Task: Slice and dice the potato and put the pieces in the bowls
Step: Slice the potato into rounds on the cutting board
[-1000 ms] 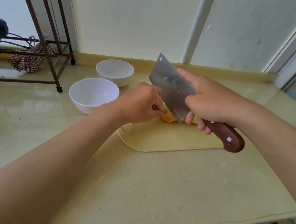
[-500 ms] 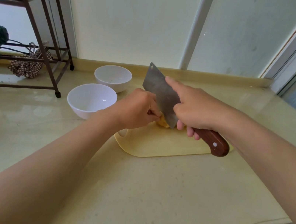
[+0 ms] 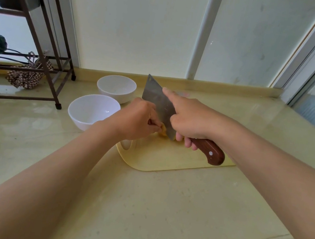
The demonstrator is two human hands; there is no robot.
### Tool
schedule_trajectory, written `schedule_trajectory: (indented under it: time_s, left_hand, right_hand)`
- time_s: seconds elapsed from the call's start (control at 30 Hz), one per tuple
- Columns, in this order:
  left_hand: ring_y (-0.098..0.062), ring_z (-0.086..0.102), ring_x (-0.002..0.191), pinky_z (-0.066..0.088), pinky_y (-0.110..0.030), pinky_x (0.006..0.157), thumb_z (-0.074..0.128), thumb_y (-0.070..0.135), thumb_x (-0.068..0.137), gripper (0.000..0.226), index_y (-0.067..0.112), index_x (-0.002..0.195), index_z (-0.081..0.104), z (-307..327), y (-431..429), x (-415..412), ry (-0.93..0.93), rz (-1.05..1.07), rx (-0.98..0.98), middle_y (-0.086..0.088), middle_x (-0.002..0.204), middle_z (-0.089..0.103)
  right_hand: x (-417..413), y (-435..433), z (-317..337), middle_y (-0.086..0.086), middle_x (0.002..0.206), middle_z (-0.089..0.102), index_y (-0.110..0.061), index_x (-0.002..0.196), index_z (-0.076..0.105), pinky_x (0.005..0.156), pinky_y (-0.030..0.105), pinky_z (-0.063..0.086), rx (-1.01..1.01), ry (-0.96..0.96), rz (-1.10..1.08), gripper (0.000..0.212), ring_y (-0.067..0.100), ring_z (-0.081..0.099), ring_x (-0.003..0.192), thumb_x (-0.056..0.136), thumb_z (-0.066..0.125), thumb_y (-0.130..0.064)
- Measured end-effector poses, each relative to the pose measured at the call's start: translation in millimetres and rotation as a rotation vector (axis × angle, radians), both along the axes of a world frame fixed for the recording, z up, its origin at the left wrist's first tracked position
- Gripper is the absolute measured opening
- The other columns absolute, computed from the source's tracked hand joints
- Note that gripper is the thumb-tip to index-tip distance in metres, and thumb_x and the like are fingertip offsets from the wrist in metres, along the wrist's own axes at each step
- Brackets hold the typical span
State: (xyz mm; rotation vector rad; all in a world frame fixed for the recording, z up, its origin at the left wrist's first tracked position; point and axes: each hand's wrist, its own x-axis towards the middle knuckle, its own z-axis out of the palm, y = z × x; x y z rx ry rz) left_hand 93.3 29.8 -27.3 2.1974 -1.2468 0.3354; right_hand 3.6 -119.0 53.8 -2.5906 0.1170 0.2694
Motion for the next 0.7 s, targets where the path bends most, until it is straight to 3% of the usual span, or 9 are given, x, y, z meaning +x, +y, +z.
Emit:
schedule_trajectory:
  time_s: [0.13, 0.23, 0.3, 0.4, 0.53, 0.7]
  left_hand:
    - [-0.007, 0.051, 0.055, 0.036, -0.015, 0.054, 0.082, 0.008, 0.071, 0.009, 0.017, 0.071, 0.079, -0.7, -0.8, -0.9, 0.01, 0.0, 0.023, 0.002, 0.068, 0.067]
    - [0.0, 0.048, 0.055, 0.038, -0.013, 0.055, 0.082, 0.007, 0.071, 0.01, 0.016, 0.074, 0.08, -0.8, -2.2, -2.2, 0.017, -0.016, 0.024, 0.002, 0.069, 0.068]
    - [0.001, 0.05, 0.057, 0.041, -0.015, 0.057, 0.082, 0.007, 0.071, 0.011, 0.017, 0.076, 0.08, 1.4, -3.3, -2.6, 0.027, -0.036, 0.03, 0.001, 0.07, 0.069]
    - [-0.009, 0.057, 0.062, 0.048, -0.026, 0.06, 0.081, 0.007, 0.072, 0.011, 0.017, 0.077, 0.08, 3.7, -3.3, -1.9, 0.045, -0.018, 0.045, 0.001, 0.073, 0.069]
    - [-0.011, 0.054, 0.063, 0.043, -0.016, 0.06, 0.077, 0.004, 0.073, 0.011, 0.014, 0.078, 0.079, 6.1, -0.9, -3.3, 0.029, 0.004, 0.042, 0.007, 0.073, 0.062]
    - [-0.019, 0.06, 0.07, 0.05, -0.033, 0.067, 0.072, 0.005, 0.075, 0.009, 0.009, 0.082, 0.074, 5.7, -5.0, -2.5, 0.005, 0.031, 0.084, -0.003, 0.08, 0.068]
  right_hand:
    - [-0.3, 6.6, -14.1, 0.019, 0.089, 0.07, -0.05, 0.162, 0.001, 0.047, 0.031, 0.056, 0.006, 0.021, -0.006, 0.091, 0.023, 0.065, 0.051, 0.093, 0.034, 0.0]
    - [-0.2, 3.2, -19.0, 0.02, 0.09, 0.071, -0.05, 0.162, 0.002, 0.049, 0.033, 0.059, 0.056, 0.022, -0.036, 0.092, 0.023, 0.065, 0.05, 0.092, 0.034, 0.0]
    - [-1.1, 0.3, -19.2, 0.019, 0.089, 0.072, -0.049, 0.163, 0.003, 0.05, 0.033, 0.059, 0.083, 0.021, -0.052, 0.093, 0.021, 0.065, 0.048, 0.091, 0.034, 0.0]
    - [-1.9, -0.8, -20.3, 0.018, 0.087, 0.072, -0.05, 0.162, 0.003, 0.05, 0.034, 0.059, 0.102, 0.023, -0.051, 0.094, 0.019, 0.065, 0.046, 0.09, 0.034, 0.001]
    - [-6.0, -7.9, -17.4, 0.018, 0.084, 0.072, -0.052, 0.162, 0.006, 0.049, 0.031, 0.056, 0.139, 0.05, -0.055, 0.091, 0.02, 0.064, 0.047, 0.092, 0.033, 0.001]
    - [-17.8, -24.1, -14.7, 0.018, 0.075, 0.073, -0.057, 0.158, 0.015, 0.046, 0.031, 0.053, 0.215, 0.033, -0.093, 0.088, 0.02, 0.061, 0.044, 0.093, 0.032, 0.0]
